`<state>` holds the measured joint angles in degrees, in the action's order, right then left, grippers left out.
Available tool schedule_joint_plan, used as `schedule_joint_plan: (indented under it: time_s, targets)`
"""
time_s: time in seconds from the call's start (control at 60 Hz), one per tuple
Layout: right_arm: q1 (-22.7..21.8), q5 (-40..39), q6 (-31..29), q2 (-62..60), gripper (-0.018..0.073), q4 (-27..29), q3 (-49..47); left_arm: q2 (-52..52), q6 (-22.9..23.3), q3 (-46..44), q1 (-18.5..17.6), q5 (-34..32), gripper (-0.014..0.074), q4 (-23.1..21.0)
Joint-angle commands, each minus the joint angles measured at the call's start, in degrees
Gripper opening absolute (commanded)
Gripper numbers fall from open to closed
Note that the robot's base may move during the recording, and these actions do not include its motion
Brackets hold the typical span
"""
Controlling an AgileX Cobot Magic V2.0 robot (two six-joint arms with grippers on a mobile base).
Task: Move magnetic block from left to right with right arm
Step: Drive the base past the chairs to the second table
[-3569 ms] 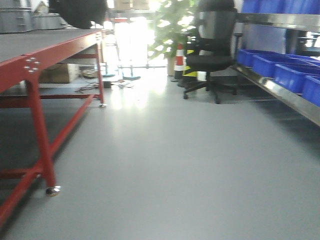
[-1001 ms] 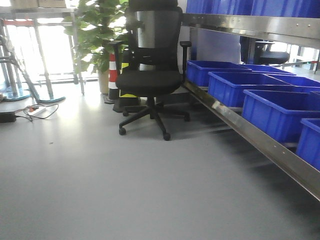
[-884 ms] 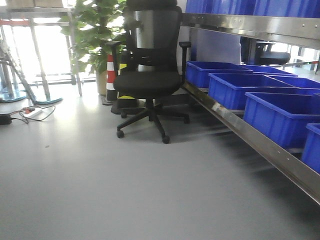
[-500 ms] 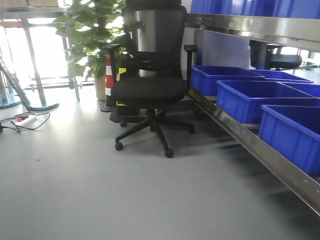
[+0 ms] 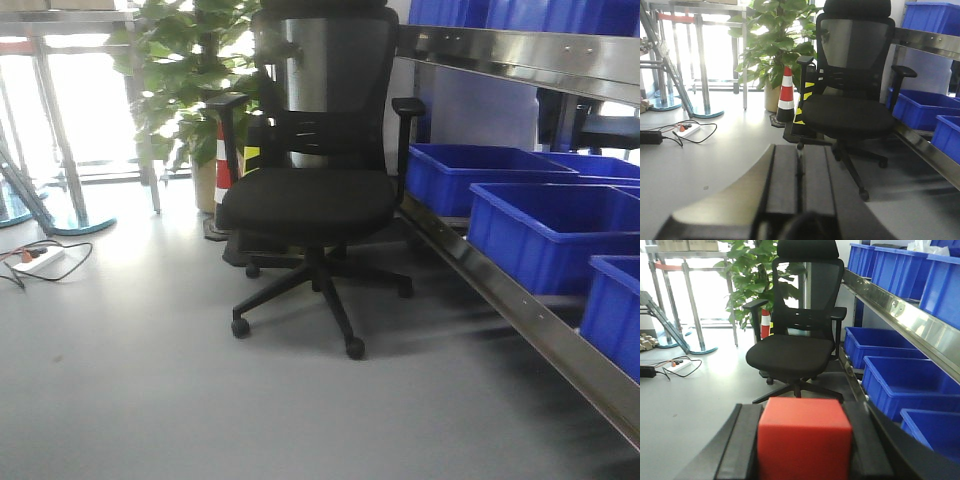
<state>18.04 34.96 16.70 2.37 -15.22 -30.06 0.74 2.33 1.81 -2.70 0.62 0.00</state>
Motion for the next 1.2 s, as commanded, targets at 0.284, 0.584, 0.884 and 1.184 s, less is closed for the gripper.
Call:
schedule_joint_plan:
  time_s: [0.284, 0.584, 0.884, 1.184]
  targets:
    - [0.0, -5.1, -0.4, 1.0, 0.0172, -1.5, -1.6, 0.6, 0.4, 0.5, 0.1, -5.4, -0.0116, 0.0]
    - [0.0, -5.1, -0.4, 1.0, 0.0172, -1.5, -1.6, 0.6, 0.4, 0.5, 0.1, -5.4, -0.0116, 0.0]
    - [0.0, -5.1, -0.4, 1.0, 0.0172, -1.5, -1.6, 0.6, 0.4, 0.5, 0.1, -5.4, -0.0116, 0.0]
    - [0.0, -5.1, -0.4, 1.0, 0.0172, -1.5, -1.6, 0.6, 0.4, 0.5, 0.1, -5.4, -0.0116, 0.0]
